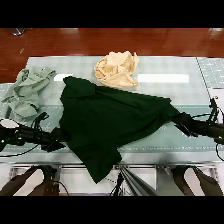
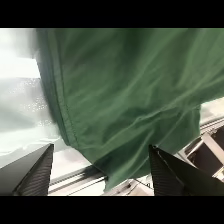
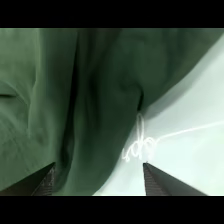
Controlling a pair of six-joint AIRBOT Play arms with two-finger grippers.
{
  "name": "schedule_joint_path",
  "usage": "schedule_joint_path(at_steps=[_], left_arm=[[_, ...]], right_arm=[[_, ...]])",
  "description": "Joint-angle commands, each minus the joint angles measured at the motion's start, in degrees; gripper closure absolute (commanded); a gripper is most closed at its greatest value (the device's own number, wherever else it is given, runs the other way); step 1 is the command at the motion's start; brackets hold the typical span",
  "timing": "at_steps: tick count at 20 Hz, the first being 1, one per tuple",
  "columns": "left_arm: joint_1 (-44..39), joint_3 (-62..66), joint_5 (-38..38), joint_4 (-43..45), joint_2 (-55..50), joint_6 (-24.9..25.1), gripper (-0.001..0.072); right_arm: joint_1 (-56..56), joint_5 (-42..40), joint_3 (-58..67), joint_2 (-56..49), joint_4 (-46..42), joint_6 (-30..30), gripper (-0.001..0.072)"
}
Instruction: Fold the shirts.
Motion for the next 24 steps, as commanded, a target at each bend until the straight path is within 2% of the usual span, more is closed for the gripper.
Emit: schedule_joint_path(at_steps=[1,5,9,10,11,12,14,16,18,21,24], left_arm=[[-4.5,-0.5,3.5,-0.5,-1.4,-1.8,0.0008],[-9.6,-0.8,10.4,-6.3,-1.8,-1.9,0.0011],[-14.1,-0.8,10.1,-6.4,-1.8,-1.7,0.0016],[-14.6,-0.8,9.9,-6.4,-1.8,-1.5,0.0206],[-14.6,-0.7,9.4,-6.6,-1.8,-0.2,0.0566],[-14.5,-0.7,8.8,-6.7,-1.8,1.0,0.0692],[-14.5,-0.7,8.1,-6.6,-1.8,1.8,0.0691],[-14.5,-0.7,8.1,-6.8,-1.7,1.8,0.0691],[-14.5,-0.7,8.2,-7.1,-1.7,1.8,0.0691],[-14.5,-0.7,8.2,-7.1,-1.7,1.8,0.0691],[-14.5,-0.7,8.2,-7.1,-1.7,1.8,0.0691]], right_arm=[[0.0,0.1,-0.4,0.3,0.4,-0.1,0.0090],[-0.1,-4.0,-0.4,0.3,0.2,1.6,0.0090],[-7.0,-9.4,1.2,0.2,-2.1,5.2,0.0090],[-10.4,-9.4,1.9,0.2,-4.7,6.5,0.0090],[-13.6,-9.4,2.4,0.2,-7.7,7.5,0.0090],[-17.0,-9.1,2.4,0.2,-11.4,8.6,0.0090],[-20.1,-8.1,2.4,-2.3,-19.1,13.0,0.0091],[-20.0,-6.3,2.4,-7.2,-19.4,12.5,0.0090],[-20.0,-3.7,2.4,-12.7,-14.2,7.3,0.0090],[-20.0,-0.5,3.5,-19.5,0.2,-2.6,0.0091],[-20.0,1.4,7.8,-25.2,2.4,-4.0,0.0091]])
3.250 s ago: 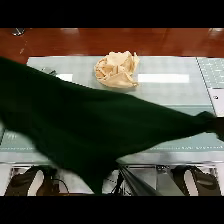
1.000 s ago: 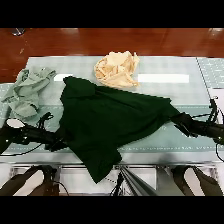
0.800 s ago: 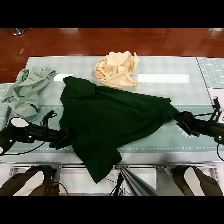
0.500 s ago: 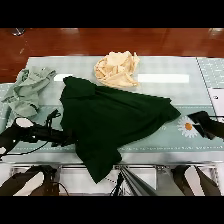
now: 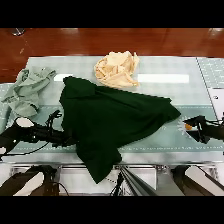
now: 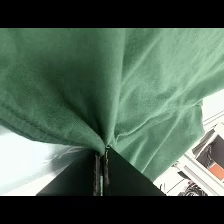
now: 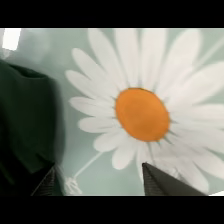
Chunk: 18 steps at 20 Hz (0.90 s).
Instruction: Fold the shirts.
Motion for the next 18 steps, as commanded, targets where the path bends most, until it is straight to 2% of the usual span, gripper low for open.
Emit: schedule_joint_path(at_steps=[1,5,13,15,16,17,18], left_arm=[[0.0,0.1,0.0,0.0,0.0,0.1,0.0691],[0.0,0.1,0.3,-0.1,0.0,0.1,0.0691],[0.0,0.1,1.3,-3.4,0.0,0.2,0.0691],[0.0,0.1,1.5,-3.4,0.0,0.2,0.0691],[0.0,0.1,1.5,-3.4,0.0,0.2,0.0691],[0.0,0.1,1.7,-3.4,0.0,0.4,0.0691],[0.0,0.1,2.0,-3.4,0.0,0.4,0.0691]], right_arm=[[-0.2,2.8,4.5,-7.0,6.0,-4.5,0.0091],[0.9,3.8,9.0,-11.0,7.7,-5.8,0.0091],[15.6,2.8,12.9,-16.7,8.9,-6.4,0.0091],[18.0,0.4,13.0,-16.8,8.8,-5.8,0.0117],[18.8,-1.3,13.0,-16.8,8.9,-4.9,0.0200],[19.2,-2.8,13.0,-16.8,9.0,-4.7,0.0328],[19.7,-3.9,13.1,-16.8,9.0,-4.7,0.0391]])
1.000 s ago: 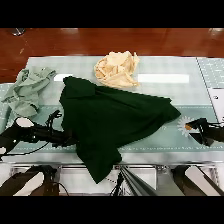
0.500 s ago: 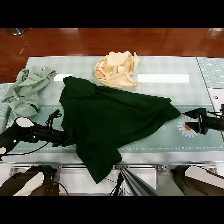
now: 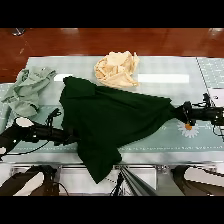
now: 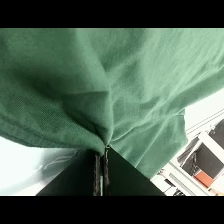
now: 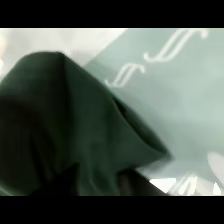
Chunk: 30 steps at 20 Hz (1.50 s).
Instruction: Fold the shirts.
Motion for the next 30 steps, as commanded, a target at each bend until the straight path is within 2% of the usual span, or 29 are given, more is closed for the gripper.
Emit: schedule_joint_path(at_steps=[1,3,4,5,8,10,12,14,16,18,20,22,24,26,28,30], left_arm=[[0.0,0.1,1.0,-0.2,0.0,0.2,0.0691],[0.0,0.2,2.6,-0.2,0.0,0.7,0.0691],[0.1,0.9,3.1,-0.2,0.0,1.3,0.0691],[0.1,2.4,3.0,-0.2,0.0,1.5,0.0691],[0.2,12.5,1.5,-0.7,0.9,1.4,0.0691],[0.9,24.0,0.9,-5.2,2.3,1.4,0.0691],[1.7,38.3,5.3,-11.4,4.5,1.5,0.0691],[2.6,53.0,12.0,-10.9,6.0,1.5,0.0691],[5.2,68.8,14.9,-8.3,6.1,1.4,0.0692],[8.0,82.2,14.8,-2.3,6.4,-1.9,0.0692],[9.7,91.6,14.4,7.5,8.3,-4.2,0.0692],[10.2,96.3,14.4,19.7,12.6,-7.6,0.0692],[10.2,96.5,12.3,28.3,17.7,-12.2,0.0692],[10.2,96.5,5.4,30.9,21.6,-12.8,0.0692],[10.2,96.4,-0.5,33.7,24.5,-12.8,0.0692],[10.2,96.4,-1.4,35.7,26.4,-12.8,0.0693]], right_arm=[[2.7,-4.1,1.0,-0.6,0.5,0.9,0.0416],[3.7,-2.2,3.5,-1.9,0.3,0.7,0.0423],[4.7,-0.2,4.9,-2.3,0.4,-0.7,0.0614],[5.9,1.7,6.6,-2.3,0.5,-2.3,0.0691],[9.2,8.6,16.3,-0.4,0.4,-1.0,0.0693],[10.0,9.5,26.6,3.8,0.6,2.8,0.0693],[9.9,8.4,38.8,8.9,1.3,6.4,0.0693],[9.9,5.6,52.2,13.5,-0.6,9.7,0.0693],[9.9,5.2,65.4,17.1,-3.6,13.0,0.0692],[9.9,7.4,75.3,20.9,-4.6,13.2,0.0692],[9.9,6.8,80.0,26.1,-7.2,13.3,0.0692],[9.9,7.0,80.1,32.7,-14.9,14.4,0.0692],[9.9,12.0,80.1,38.2,-22.6,16.6,0.0692],[9.9,19.5,79.9,41.7,-25.6,17.6,0.0692],[9.9,20.4,78.7,44.7,-26.6,18.8,0.0692],[9.9,21.0,78.5,45.9,-27.2,19.2,0.0692]])
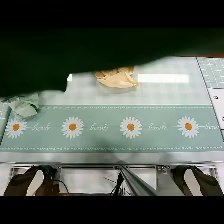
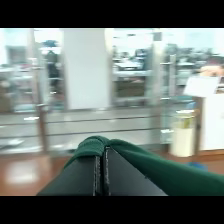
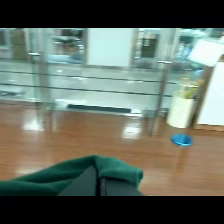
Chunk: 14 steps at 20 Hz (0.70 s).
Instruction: Fold the shirts.
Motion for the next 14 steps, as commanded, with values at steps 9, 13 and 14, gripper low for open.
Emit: schedule_joint_path(at_steps=[9,13,14], left_arm=[[-2.6,-22.3,-15.2,5.8,3.9,-6.5,0.0692],[-3.0,-48.6,-7.3,-5.5,1.3,-4.2,0.0692],[-3.8,-53.8,-2.4,-7.3,-0.5,-3.2,0.0692]], right_arm=[[0.1,7.8,-23.7,4.0,-2.2,0.3,0.0692],[0.1,1.0,-42.4,-0.6,6.6,-5.8,0.0693],[0.1,-1.2,-46.3,-2.9,8.4,-7.8,0.0692]])
